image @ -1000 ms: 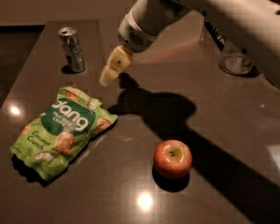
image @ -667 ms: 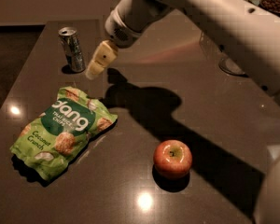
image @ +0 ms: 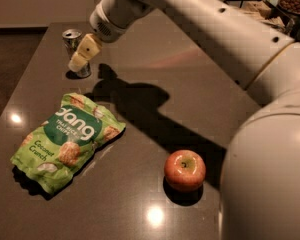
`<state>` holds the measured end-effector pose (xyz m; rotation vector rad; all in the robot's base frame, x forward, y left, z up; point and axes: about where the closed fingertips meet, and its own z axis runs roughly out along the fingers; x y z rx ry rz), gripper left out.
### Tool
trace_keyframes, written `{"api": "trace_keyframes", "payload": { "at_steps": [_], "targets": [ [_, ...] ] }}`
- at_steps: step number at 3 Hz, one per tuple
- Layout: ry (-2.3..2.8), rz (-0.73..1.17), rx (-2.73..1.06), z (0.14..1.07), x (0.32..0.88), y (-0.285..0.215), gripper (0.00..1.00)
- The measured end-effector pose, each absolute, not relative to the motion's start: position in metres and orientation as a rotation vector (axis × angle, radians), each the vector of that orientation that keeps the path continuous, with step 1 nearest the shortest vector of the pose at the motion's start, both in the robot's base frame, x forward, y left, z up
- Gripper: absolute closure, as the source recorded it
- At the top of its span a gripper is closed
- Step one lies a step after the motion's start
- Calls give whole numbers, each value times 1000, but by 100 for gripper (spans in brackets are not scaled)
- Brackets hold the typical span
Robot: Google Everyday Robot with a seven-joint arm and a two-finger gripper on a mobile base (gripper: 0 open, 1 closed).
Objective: Move redbull can near green rice chip bag
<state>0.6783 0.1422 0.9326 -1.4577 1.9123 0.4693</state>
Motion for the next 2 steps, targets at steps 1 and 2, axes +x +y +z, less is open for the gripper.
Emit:
{"api": "trace_keyframes", "payload": {
  "at_steps": [1, 2],
  "targets": [
    [1920, 477, -1442, 926, 694, 170, 0],
    [1925, 476, -1463, 920, 702, 191, 0]
  ]
}}
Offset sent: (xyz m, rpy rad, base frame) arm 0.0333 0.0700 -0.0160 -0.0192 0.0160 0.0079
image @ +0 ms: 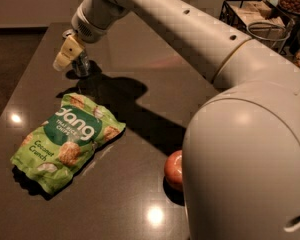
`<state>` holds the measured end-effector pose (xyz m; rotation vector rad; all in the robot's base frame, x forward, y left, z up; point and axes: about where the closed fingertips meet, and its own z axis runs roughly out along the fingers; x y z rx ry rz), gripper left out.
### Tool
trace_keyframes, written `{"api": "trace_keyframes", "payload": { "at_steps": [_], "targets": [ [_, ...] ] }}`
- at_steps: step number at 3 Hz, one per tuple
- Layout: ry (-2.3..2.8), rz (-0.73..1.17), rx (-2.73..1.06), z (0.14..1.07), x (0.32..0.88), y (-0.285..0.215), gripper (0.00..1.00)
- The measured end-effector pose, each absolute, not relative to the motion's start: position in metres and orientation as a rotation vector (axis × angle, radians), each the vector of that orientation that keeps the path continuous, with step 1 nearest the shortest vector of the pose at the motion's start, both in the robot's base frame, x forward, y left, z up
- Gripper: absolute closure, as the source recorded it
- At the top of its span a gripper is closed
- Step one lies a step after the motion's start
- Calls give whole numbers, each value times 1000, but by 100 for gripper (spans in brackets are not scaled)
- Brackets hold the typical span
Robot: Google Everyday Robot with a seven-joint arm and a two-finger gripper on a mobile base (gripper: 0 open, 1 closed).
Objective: Move redbull can near green rice chip bag
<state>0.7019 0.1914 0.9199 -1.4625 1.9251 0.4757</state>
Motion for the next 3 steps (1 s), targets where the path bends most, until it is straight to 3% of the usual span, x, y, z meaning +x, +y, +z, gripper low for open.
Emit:
{"api": "trace_keyframes", "payload": {
  "at_steps": [3],
  "targets": [
    [1952, 509, -1489, 916, 693, 193, 65]
  ]
}}
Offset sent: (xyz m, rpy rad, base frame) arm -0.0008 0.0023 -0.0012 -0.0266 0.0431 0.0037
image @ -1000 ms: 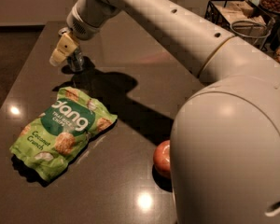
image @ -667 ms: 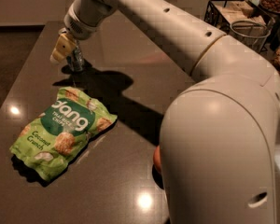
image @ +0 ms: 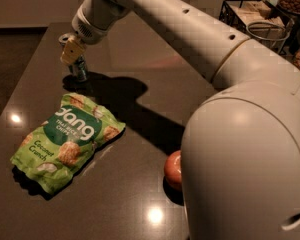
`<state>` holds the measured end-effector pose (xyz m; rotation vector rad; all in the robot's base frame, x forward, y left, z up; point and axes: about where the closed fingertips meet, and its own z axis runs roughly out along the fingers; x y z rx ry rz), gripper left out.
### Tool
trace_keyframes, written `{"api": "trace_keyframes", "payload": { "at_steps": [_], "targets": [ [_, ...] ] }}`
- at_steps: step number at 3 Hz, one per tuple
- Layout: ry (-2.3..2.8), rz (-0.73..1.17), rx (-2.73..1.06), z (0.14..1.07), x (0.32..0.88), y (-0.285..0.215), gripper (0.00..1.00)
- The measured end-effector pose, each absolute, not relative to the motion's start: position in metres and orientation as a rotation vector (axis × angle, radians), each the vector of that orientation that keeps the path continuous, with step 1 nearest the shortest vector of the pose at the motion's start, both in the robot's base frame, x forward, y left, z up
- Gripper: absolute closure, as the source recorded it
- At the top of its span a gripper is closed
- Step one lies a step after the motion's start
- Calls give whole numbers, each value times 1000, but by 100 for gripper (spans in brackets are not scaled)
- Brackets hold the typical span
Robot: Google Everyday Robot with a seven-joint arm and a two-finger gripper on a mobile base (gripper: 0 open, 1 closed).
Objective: Move redbull can near green rice chip bag
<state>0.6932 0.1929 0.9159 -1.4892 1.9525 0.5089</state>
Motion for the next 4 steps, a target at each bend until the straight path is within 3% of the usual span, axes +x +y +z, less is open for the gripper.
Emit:
{"api": "trace_keyframes", "payload": {
  "at_steps": [1, 2, 4],
  "targets": [
    [1931, 555, -1486, 920, 677, 183, 88],
    [1914, 589, -1474, 924, 660, 165, 100],
    [1908, 620, -1503, 922, 626, 134, 100]
  ]
}}
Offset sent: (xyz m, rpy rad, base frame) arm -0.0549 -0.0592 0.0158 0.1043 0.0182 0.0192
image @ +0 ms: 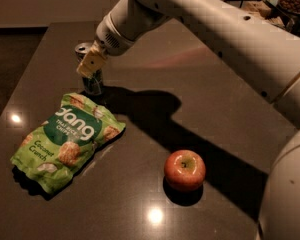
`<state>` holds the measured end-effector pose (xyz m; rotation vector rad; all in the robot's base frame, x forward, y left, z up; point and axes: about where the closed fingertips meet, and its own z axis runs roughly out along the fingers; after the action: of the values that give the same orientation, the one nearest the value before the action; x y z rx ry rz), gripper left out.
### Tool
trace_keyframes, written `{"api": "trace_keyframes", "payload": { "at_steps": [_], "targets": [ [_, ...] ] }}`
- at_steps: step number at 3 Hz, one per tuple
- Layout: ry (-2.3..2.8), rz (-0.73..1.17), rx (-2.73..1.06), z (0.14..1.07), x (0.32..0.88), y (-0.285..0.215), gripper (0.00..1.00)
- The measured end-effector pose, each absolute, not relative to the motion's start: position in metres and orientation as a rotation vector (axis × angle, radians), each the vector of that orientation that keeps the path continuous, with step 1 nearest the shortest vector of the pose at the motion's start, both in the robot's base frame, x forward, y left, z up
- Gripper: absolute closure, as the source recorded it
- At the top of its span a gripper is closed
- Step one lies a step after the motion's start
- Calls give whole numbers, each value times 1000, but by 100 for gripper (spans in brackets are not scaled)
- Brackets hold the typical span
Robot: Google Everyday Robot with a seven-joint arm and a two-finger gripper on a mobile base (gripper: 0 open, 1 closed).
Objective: Move redbull can near green rice chip bag
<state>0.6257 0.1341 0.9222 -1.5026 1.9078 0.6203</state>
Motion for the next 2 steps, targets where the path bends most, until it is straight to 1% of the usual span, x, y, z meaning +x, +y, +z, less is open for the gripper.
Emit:
{"api": "trace_keyframes", "payload": {
  "at_steps": [1, 2],
  "targets": [
    [1920, 635, -1536, 913, 612, 124, 82],
    [1908, 661, -1558, 908, 596, 119, 51]
  ]
}}
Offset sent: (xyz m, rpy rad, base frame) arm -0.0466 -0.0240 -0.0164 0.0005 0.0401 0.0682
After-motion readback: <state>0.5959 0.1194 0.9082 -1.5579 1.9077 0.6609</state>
